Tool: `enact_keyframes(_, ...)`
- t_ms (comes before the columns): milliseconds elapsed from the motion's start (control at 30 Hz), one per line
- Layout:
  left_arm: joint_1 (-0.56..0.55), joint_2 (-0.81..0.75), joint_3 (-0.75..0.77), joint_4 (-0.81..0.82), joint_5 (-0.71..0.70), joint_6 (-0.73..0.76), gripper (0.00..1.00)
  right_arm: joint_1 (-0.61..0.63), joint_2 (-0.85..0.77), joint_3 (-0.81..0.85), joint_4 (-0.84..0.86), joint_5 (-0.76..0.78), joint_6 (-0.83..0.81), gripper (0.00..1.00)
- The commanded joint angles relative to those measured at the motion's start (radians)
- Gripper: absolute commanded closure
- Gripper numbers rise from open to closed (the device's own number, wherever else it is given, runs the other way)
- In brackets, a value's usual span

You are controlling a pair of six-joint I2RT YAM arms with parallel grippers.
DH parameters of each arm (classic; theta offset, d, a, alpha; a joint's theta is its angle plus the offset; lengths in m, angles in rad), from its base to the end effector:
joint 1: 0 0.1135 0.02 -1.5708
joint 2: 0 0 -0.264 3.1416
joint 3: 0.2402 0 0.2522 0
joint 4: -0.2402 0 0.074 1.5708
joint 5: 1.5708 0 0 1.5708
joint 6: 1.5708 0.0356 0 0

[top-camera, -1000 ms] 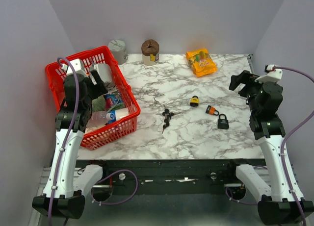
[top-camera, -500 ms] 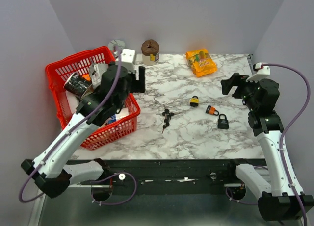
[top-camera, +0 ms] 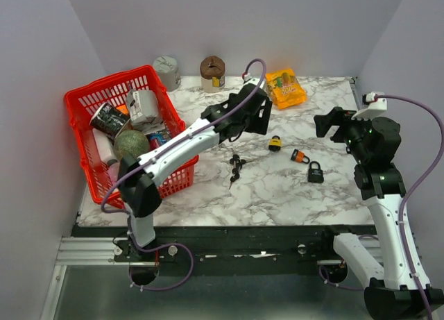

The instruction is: Unlock with the key

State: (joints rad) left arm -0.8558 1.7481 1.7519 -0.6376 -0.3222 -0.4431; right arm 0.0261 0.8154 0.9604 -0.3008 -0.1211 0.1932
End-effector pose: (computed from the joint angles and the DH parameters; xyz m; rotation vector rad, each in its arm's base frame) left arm 0.2695 -0.2932 0.3705 0.2719 2.1764 -0.3861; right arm 0.1806 0.0090 0.3835 0.0550 1.7319 0.2662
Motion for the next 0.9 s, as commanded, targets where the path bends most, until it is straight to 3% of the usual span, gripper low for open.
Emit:
enact_keyframes(0, 0.05, 0.135, 0.12, -0.151, 0.087, -0.114, 0.11, -0.003, -0.033, -0.005, -0.041, 0.011, 0.026, 0.05)
enact_keyframes(133, 0.156, 0.191, 0.044, -0.114, 0.137, -0.192, 0.16, -0.003, -0.044, -0.017, -0.044, -0.005, 0.052, 0.05)
enact_keyframes(267, 0.173, 0.229, 0.044, -0.129, -0.001, -0.105, 0.17, -0.003, -0.051, -0.022, -0.052, -0.011, 0.055, 0.05)
enact_keyframes(333, 0.179, 0.264, 0.052, -0.143, -0.003, -0.069, 0.18, -0.003, -0.051, -0.029, -0.052, -0.011, 0.054, 0.05)
enact_keyframes(600, 0.268, 0.326, -0.012, -0.134, 0.106, -0.037, 0.26, -0.003, -0.055, -0.043, -0.058, -0.029, 0.068, 0.05)
enact_keyframes(867, 0.279, 0.387, -0.014, -0.123, 0.164, 0.038, 0.31, -0.003, -0.058, -0.049, -0.064, -0.029, 0.074, 0.05)
